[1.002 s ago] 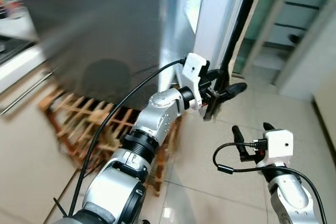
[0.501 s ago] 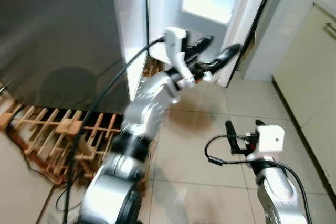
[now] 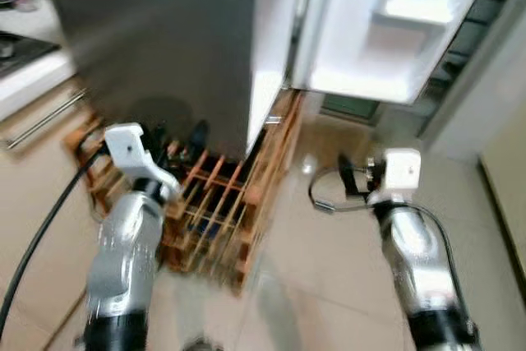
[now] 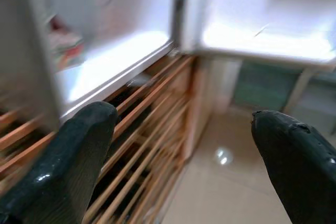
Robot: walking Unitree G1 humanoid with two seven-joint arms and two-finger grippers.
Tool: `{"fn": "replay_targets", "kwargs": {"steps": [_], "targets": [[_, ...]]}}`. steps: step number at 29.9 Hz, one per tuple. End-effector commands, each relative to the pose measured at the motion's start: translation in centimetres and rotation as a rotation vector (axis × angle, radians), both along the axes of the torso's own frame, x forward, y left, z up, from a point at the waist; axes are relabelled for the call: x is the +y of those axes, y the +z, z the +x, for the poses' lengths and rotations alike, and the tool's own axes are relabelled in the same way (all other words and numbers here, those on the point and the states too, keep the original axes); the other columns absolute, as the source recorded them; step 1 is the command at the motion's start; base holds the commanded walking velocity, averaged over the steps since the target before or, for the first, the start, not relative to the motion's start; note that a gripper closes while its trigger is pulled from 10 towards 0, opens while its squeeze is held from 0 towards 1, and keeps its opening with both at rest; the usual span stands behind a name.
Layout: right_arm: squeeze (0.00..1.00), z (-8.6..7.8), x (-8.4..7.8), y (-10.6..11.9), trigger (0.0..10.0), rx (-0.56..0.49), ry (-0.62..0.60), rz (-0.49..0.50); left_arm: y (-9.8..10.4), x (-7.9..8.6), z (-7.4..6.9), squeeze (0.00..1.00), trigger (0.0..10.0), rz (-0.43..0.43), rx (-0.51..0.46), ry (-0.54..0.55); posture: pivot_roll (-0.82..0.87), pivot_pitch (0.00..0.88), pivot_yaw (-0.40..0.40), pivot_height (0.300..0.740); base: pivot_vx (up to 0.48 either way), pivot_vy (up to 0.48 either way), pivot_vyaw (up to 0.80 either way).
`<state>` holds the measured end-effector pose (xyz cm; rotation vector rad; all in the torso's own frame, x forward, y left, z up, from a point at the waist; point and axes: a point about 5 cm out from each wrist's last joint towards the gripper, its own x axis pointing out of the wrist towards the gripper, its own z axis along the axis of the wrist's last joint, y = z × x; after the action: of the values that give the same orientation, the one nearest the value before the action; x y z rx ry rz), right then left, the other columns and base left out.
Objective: Restocking fridge
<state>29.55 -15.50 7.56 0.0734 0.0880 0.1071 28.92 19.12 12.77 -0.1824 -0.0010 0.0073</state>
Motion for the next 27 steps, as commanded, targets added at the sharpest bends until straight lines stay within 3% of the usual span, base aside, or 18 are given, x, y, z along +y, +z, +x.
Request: {"fn": "replay_targets", "kwargs": {"steps": [1,5,12,13,18,21,27], "targets": [[0.00,0.2,-1.1,0.4,10.0,-0.017,-0.038,-0.016,-0.3,-0.7,0.0,0.00,10.0,0.060,0.024,0.022,0.01,0.000,-0.067,0.740,0.000,0.000,0.60],[0.00,0.2,-1.2,0.1,10.0,-0.019,-0.053,-0.010,-0.7,-0.8,-0.4,0.00,10.0,0.069,0.043,0.039,-0.01,0.000,-0.056,0.740,0.000,0.000,0.59],[0.00,-0.1,-1.2,-0.1,10.0,-0.024,-0.063,0.013,-0.2,-1.8,0.2,0.00,10.0,0.102,0.003,0.054,-0.03,0.000,-0.055,0.740,0.000,0.000,0.58],[0.00,-0.1,-1.3,0.0,10.0,-0.029,-0.061,0.011,-0.1,-2.1,0.2,0.00,10.0,0.158,-0.002,0.057,-0.04,0.000,-0.063,0.740,0.000,0.000,0.52],[0.00,-0.6,-1.9,0.0,10.0,-0.037,-0.041,0.018,-0.8,-2.5,0.3,0.00,10.0,0.272,0.026,0.068,-0.03,0.000,-0.067,0.740,0.000,0.000,0.50],[0.00,-1.5,-2.9,-0.6,10.0,-0.011,-0.069,0.018,-0.8,-2.9,0.3,0.00,10.0,0.285,0.026,0.052,-0.03,0.000,-0.064,0.740,0.000,0.000,0.47],[0.00,-0.7,-1.6,-0.6,10.0,-0.020,-0.036,0.015,0.7,-4.0,0.5,0.00,10.0,0.277,-0.049,0.012,-0.01,0.000,-0.050,0.740,0.160,-0.369,0.47]]}}
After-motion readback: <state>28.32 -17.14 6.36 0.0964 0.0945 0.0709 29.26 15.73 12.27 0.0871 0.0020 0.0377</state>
